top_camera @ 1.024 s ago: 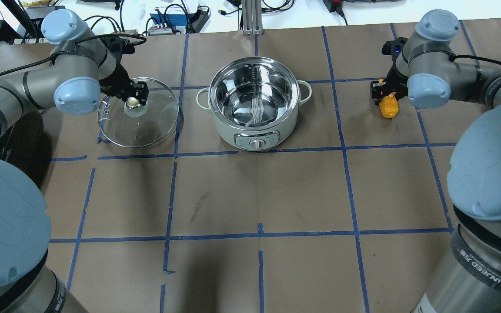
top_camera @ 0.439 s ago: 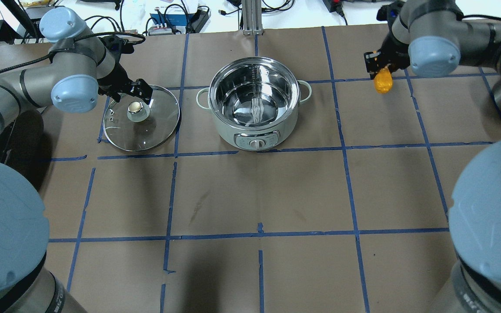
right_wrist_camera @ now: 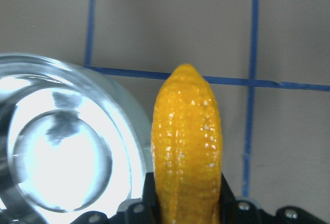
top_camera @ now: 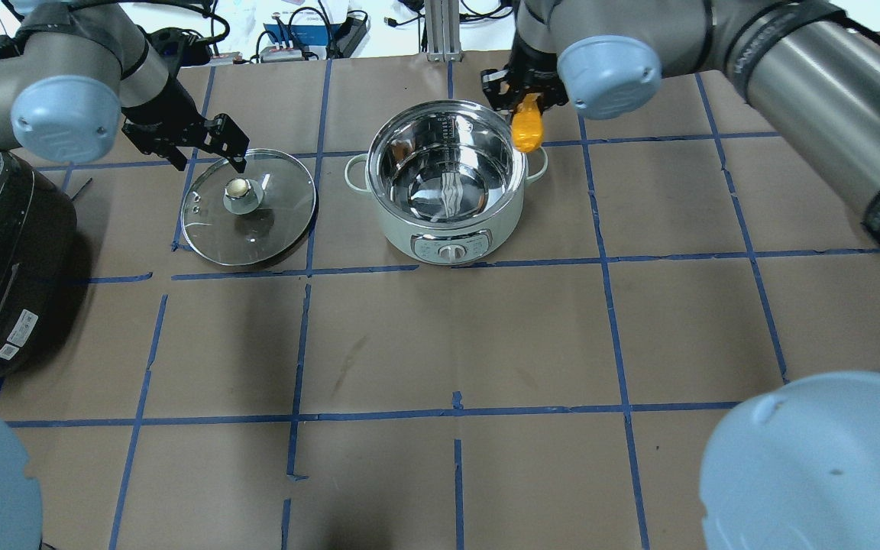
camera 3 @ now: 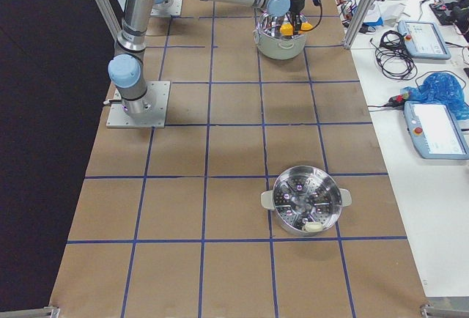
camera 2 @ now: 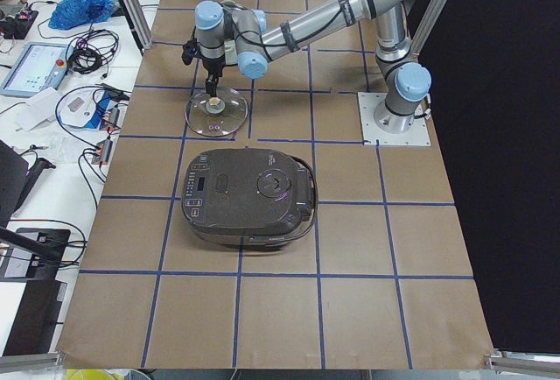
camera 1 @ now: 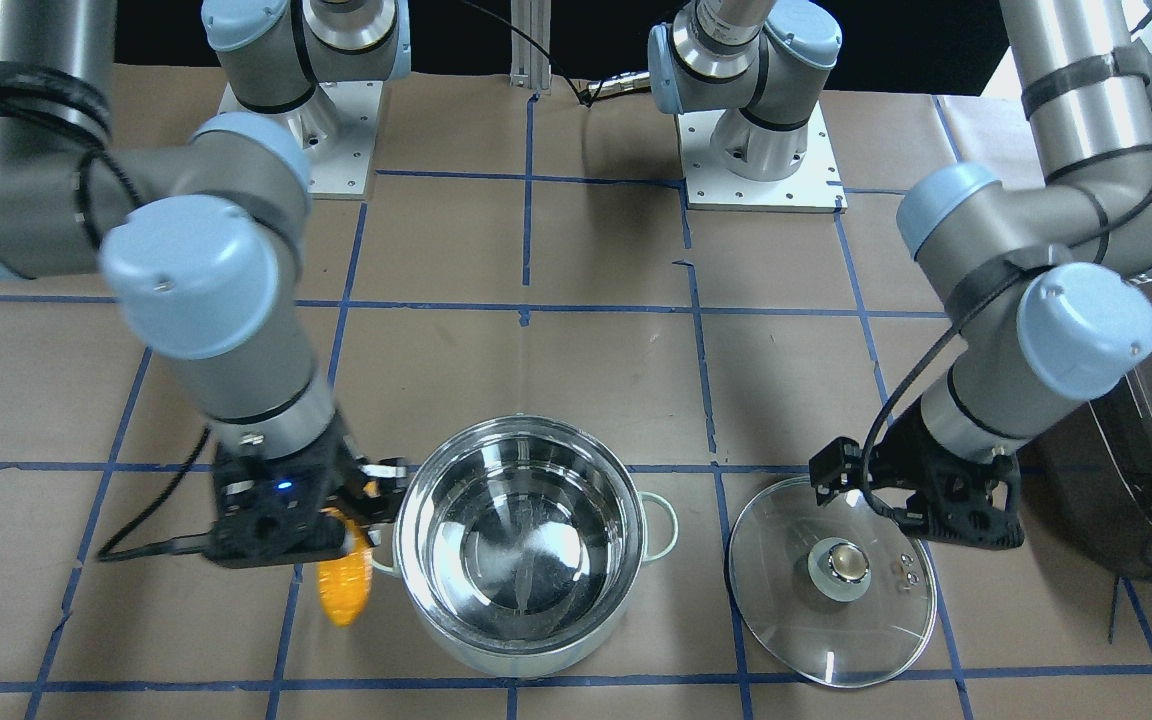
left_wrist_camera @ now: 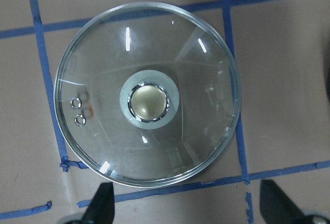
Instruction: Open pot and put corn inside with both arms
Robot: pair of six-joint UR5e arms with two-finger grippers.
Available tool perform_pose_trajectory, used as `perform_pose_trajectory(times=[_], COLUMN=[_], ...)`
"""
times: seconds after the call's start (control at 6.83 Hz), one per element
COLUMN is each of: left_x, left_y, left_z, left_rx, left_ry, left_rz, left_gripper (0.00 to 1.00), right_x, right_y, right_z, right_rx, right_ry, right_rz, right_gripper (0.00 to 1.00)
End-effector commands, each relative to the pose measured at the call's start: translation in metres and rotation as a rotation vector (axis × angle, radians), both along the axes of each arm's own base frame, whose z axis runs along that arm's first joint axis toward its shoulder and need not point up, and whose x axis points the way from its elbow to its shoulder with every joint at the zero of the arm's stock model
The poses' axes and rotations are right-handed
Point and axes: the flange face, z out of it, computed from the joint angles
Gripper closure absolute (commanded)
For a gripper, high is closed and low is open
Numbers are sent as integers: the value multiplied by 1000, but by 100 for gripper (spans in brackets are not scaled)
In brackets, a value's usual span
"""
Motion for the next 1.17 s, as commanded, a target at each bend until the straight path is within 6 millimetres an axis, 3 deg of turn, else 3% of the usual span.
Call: perform_pose_trajectory(times=[0.0,0.29,0.44,0.59,0.73,0.88,1.02], left_x=[-31,-77,-100,-105,-104,-98,-95], left_y=[51,105,117,121,120,122,122], left_z=[78,122,132,136,135,138,140], left_rx=[39,31,9,-6,-8,-12,-17], left_ry=[-40,-45,-48,-47,-47,-50,-50], left_rz=[-2,5,-16,-24,-24,-20,-16], left_gripper=[0,0,0,0,0,0,0], right_x=[85,85,81,79,80,80,73], right_y=[10,8,9,7,7,7,4], right_z=[-66,-87,-110,-114,-117,-114,-97], right_rx=[-18,-5,19,20,30,30,13], right_ry=[-7,20,68,81,76,72,66], right_rz=[34,47,50,46,45,50,39], right_gripper=[95,94,93,81,3,0,0])
